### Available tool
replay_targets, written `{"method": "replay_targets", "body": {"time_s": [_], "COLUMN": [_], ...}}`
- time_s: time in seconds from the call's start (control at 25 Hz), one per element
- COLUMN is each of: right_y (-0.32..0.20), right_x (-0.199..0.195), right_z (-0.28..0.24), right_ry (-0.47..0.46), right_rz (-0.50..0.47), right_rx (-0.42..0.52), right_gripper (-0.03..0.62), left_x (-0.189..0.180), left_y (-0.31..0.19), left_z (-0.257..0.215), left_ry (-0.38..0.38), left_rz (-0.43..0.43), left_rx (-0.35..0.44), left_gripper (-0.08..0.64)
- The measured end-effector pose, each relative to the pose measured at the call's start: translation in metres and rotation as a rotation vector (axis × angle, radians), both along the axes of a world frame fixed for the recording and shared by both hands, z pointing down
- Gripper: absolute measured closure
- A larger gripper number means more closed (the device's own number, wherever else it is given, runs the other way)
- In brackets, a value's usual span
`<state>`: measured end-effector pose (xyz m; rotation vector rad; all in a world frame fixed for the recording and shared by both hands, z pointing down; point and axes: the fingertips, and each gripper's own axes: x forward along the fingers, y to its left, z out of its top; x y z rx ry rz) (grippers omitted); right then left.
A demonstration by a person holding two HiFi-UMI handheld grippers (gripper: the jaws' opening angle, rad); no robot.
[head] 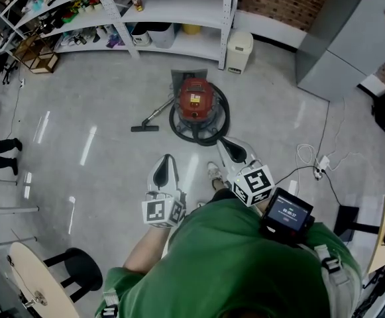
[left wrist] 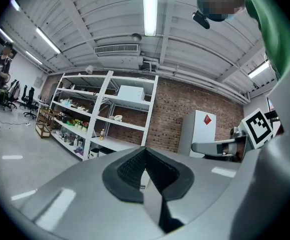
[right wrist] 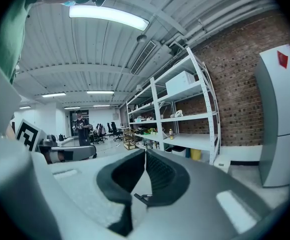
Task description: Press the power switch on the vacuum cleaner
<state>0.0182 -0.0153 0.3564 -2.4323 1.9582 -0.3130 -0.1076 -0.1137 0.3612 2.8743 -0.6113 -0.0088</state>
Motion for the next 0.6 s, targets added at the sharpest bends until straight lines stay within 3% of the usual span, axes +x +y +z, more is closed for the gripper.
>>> {"method": "replay_targets", "body": {"time_s": [0.6], "right_y": [-0.0038], "right_x": [0.0035], "right_z": [-0.0012], "right_ry": [0.010], "right_rz": [0.006], "right_rx": [-0.001], "right_gripper": [0.588], "left_x": [0.0027], "left_y": [-0.0049], "left_z": [0.0009], "left_ry": [0.003], "left_rz": [-0.001], "left_rx": [-0.005], "left_gripper": [0.552]}}
